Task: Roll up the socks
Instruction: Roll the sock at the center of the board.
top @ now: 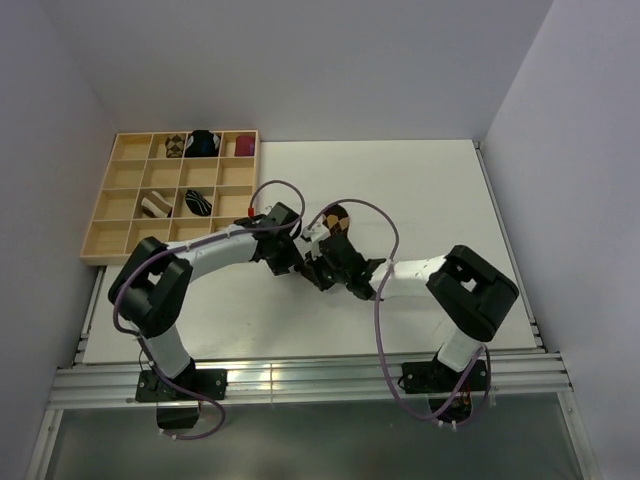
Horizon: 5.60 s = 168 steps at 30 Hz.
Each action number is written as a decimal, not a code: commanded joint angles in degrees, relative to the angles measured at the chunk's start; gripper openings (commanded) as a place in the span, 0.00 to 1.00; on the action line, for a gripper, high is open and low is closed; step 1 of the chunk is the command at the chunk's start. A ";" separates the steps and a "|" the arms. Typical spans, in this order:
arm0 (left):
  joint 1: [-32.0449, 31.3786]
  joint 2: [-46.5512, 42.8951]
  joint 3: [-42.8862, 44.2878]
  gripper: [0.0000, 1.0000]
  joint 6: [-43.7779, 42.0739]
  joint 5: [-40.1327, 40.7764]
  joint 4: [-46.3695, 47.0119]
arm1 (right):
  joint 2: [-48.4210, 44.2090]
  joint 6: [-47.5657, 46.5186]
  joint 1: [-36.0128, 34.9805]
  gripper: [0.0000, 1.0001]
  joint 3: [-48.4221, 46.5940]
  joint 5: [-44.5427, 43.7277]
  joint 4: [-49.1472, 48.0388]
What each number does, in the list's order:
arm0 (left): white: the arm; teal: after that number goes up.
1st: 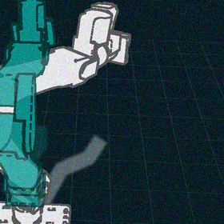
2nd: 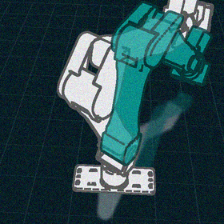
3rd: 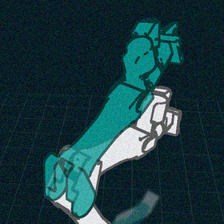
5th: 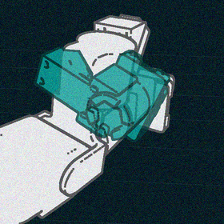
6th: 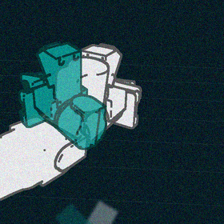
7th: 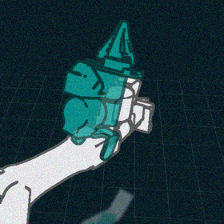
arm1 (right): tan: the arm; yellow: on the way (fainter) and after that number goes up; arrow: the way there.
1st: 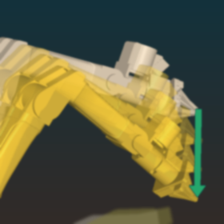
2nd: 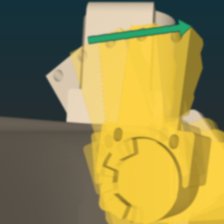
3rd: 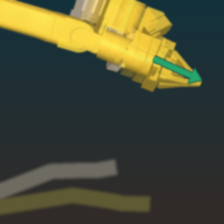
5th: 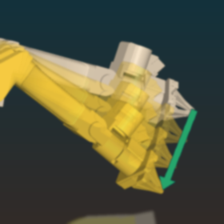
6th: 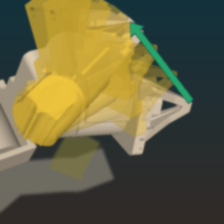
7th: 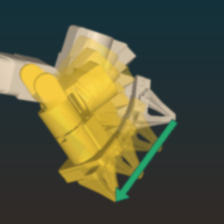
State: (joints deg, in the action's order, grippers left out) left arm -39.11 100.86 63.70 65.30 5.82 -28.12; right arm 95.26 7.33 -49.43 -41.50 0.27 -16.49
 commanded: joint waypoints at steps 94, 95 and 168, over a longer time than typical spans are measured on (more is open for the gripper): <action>-3.78 11.11 12.76 0.00 -8.61 2.09 -9.76 | -1.93 -9.53 -13.50 0.54 2.22 -24.97 -7.06; -3.78 11.11 12.59 0.00 -8.61 1.82 -9.59 | -1.31 -9.97 -13.50 0.54 1.86 -25.23 -6.80; -0.97 2.41 -5.18 0.18 1.33 -0.47 12.57 | 9.26 20.64 25.88 0.25 0.79 41.67 -4.61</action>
State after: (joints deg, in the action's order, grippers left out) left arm -39.72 101.23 56.27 68.53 2.94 -8.40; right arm 109.25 36.23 -22.31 -42.46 52.01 -28.69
